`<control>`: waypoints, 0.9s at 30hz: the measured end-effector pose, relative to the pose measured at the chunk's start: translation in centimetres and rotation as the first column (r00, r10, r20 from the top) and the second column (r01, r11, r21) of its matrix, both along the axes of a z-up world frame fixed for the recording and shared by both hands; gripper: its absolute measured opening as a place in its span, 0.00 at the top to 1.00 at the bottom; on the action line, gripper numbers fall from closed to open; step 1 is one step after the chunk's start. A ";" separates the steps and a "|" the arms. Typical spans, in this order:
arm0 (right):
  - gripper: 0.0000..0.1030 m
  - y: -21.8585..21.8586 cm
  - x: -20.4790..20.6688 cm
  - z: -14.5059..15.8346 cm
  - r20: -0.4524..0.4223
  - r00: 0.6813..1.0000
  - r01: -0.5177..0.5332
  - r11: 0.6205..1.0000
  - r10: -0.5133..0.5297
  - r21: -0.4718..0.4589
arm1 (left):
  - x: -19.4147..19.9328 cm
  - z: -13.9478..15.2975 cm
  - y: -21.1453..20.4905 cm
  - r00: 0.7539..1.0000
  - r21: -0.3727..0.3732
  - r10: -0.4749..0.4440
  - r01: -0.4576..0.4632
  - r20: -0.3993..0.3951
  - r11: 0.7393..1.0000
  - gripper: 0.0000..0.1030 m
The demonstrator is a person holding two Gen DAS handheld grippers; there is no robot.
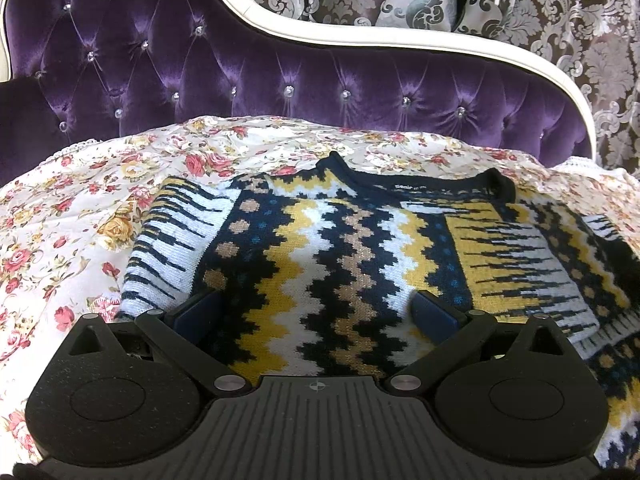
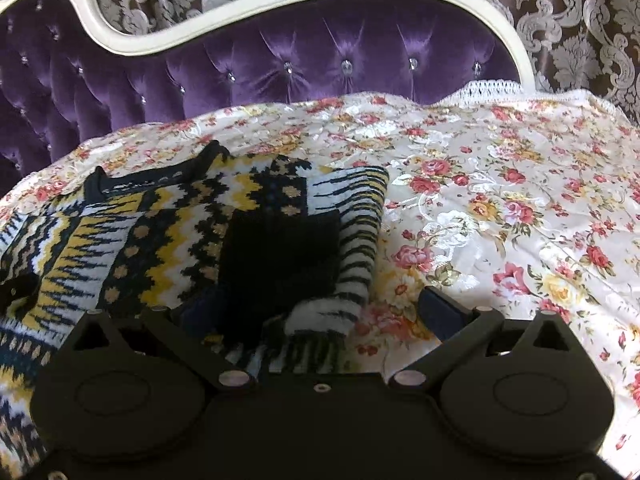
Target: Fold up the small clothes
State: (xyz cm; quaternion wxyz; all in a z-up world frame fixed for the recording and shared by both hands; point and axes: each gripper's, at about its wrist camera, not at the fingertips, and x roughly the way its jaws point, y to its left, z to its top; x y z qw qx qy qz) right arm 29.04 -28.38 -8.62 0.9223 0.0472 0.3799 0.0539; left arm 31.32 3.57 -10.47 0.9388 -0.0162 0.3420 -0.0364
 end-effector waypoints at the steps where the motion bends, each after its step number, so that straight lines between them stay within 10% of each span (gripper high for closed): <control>1: 0.01 0.0 -0.2 -0.1 0.011 1.000 -0.007 1.000 0.007 -0.003 | 0.0 0.0 0.0 1.000 0.002 0.000 0.000 -0.001 1.000 0.00; 17: 0.01 -1.3 -6.3 3.3 0.010 0.996 -0.093 0.994 0.093 0.059 | -3.9 2.6 0.0 0.999 0.085 -0.043 0.045 -0.031 0.995 0.01; 27: 0.01 -0.9 -16.8 6.8 0.052 0.985 -0.169 0.972 0.163 0.164 | -13.8 8.7 1.4 0.996 -0.032 -0.087 0.087 0.010 0.996 0.01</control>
